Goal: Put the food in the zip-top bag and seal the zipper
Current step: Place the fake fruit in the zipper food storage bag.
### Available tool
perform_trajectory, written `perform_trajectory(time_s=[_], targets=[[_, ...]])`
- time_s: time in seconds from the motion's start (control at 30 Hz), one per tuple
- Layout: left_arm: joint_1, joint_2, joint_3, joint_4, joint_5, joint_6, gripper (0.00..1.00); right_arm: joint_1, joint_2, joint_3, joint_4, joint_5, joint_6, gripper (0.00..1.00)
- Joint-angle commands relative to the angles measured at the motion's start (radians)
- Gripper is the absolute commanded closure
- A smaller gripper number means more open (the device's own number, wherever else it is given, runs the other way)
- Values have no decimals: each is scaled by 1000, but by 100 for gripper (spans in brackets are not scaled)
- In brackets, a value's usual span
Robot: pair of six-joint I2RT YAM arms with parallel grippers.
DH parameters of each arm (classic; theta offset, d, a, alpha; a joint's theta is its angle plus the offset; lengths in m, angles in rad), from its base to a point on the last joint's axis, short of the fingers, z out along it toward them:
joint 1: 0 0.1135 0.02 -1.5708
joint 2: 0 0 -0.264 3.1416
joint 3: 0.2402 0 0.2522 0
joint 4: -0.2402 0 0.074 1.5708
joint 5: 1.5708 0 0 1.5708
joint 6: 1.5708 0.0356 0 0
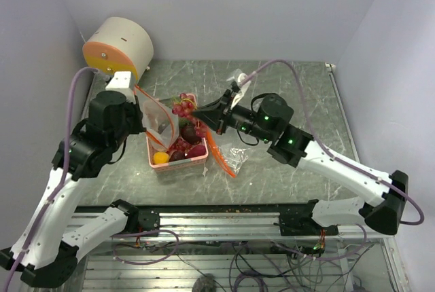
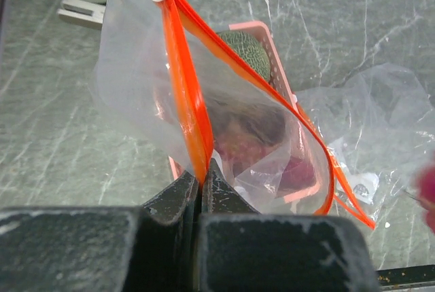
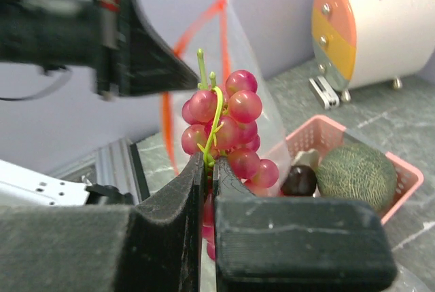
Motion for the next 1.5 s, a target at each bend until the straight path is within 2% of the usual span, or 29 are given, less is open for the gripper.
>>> perform_trajectory(time_s=[0.0,0.27,0.53,0.83,1.03,1.23,1.33,1.47], targets=[[3,25,-81,148,65,-39,93,-2,-65,-23,73,-94,21,100],[3,50,-234,293,90,-91,93,-1,-73,-69,155,-149,84,100],[3,1,-348,385,87,-128,93,-2,4,-126,312,-104,184,100],[3,-9,-373,398,119,-143,93,-11,146,-93,386,-85,230,100],[3,-40,-352,372,208,-147,93,-22,227,-55,371,5,211,100],[3,-71,-336,351,383,-150,93,-23,293,21,276,119,149,100],[4,-78,-336,351,447,-155,93,-22,311,52,246,123,136,100],[3,-81,-346,393,465,-164,93,-18,328,68,227,90,143,100]])
